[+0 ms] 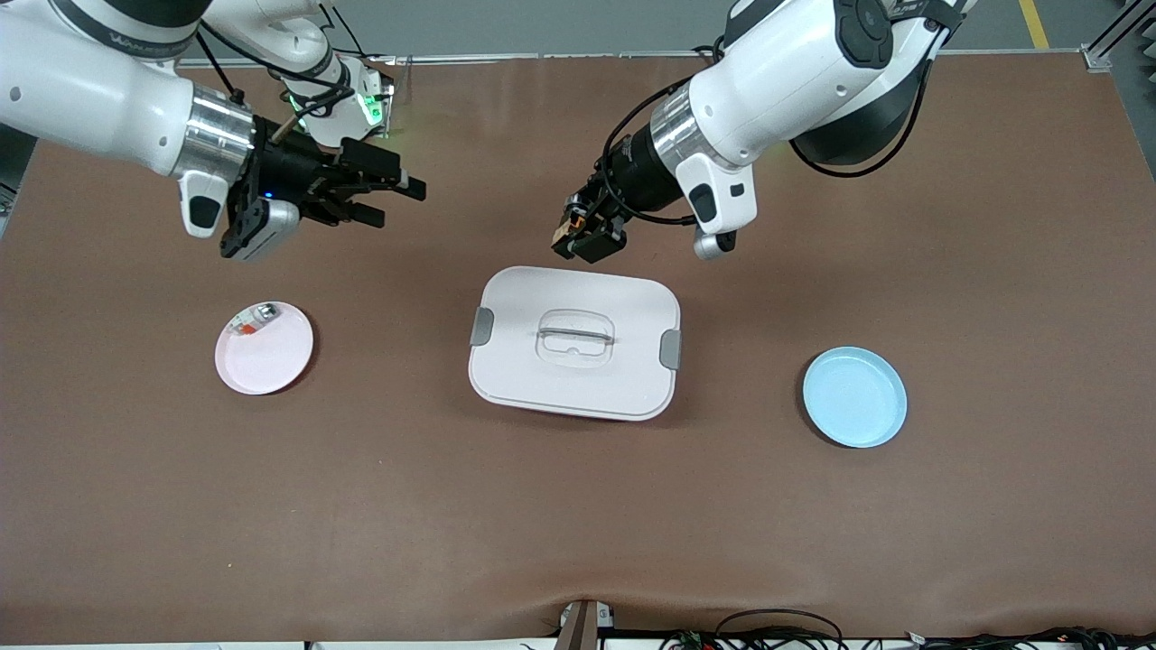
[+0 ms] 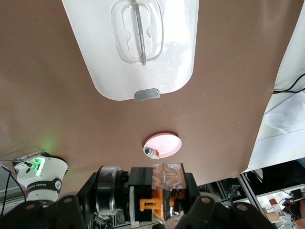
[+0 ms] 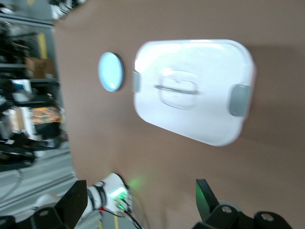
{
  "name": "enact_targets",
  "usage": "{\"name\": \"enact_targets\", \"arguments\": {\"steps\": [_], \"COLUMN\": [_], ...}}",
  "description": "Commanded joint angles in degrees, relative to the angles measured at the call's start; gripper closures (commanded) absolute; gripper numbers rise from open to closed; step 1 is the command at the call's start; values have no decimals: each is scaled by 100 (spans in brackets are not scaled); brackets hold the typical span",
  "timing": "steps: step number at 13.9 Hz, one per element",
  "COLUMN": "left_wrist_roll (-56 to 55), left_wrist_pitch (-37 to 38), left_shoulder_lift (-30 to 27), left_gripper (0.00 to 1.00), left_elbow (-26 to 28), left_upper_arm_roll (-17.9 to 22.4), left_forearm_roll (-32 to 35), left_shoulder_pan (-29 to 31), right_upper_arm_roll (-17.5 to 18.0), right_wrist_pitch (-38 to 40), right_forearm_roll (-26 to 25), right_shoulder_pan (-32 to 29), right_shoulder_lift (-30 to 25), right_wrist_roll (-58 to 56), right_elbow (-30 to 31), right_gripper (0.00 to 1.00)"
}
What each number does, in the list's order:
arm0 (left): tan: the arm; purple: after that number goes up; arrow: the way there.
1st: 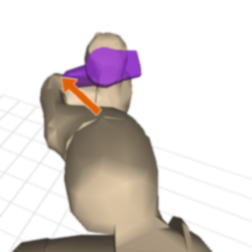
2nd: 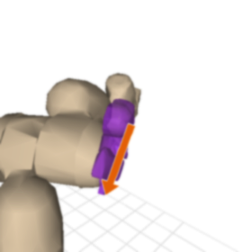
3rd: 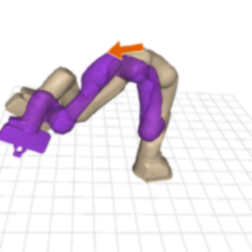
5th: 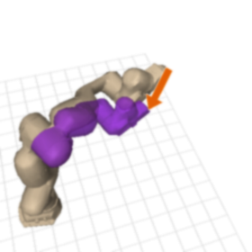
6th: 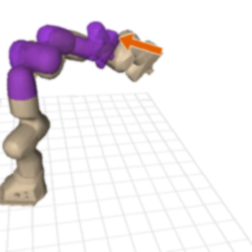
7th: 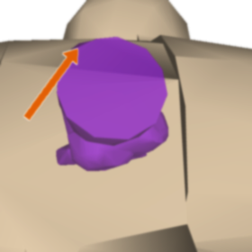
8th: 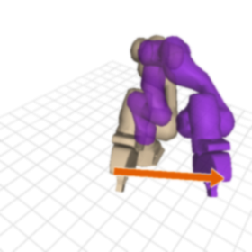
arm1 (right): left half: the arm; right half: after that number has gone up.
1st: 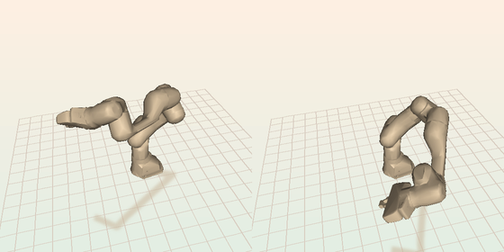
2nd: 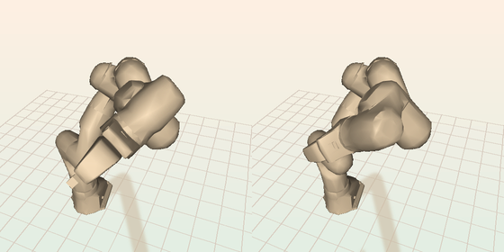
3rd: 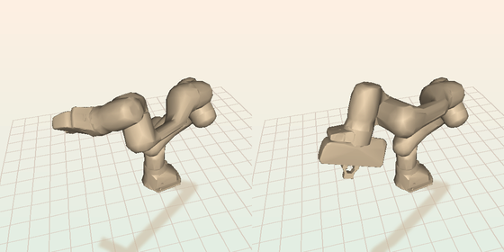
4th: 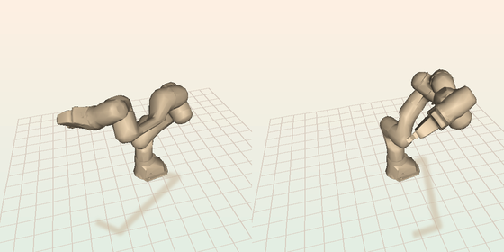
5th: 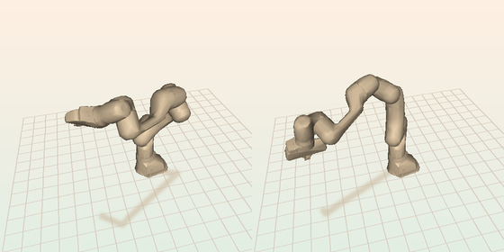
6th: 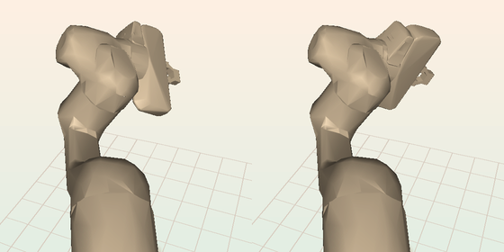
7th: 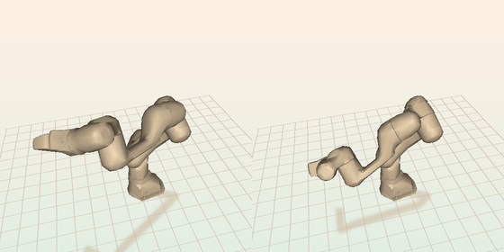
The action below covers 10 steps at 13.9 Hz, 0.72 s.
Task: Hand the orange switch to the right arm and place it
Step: 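Bring the switch above the box while the right gripper reaches toward it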
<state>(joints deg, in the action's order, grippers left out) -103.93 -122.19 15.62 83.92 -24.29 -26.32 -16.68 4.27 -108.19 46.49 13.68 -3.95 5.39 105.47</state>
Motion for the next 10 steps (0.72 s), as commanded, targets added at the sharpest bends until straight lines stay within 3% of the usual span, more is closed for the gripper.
{"name": "enact_targets", "arguments": {"steps": [1,4,10], "left_wrist_roll": [-172,-189,-172], "left_wrist_pitch": [-191,-358,-367], "left_shoulder_lift": [133,169,169], "left_gripper": [56,55,55], "left_elbow": [-183,-183,-174], "left_upper_arm_roll": [-5,-5,-5], "left_forearm_roll": [84,75,83], "left_shoulder_pan": [-54,-125,-133], "right_upper_arm_roll": [-49,-49,-49], "right_wrist_pitch": [-700,-1528,-2364], "right_forearm_roll": [439,554,836], "right_shoulder_pan": [432,907,1321], "right_shoulder_lift": [-97,-62,122], "right_wrist_roll": [50,50,198], "right_elbow": [123,123,97], "right_gripper": [0,0,0]}}
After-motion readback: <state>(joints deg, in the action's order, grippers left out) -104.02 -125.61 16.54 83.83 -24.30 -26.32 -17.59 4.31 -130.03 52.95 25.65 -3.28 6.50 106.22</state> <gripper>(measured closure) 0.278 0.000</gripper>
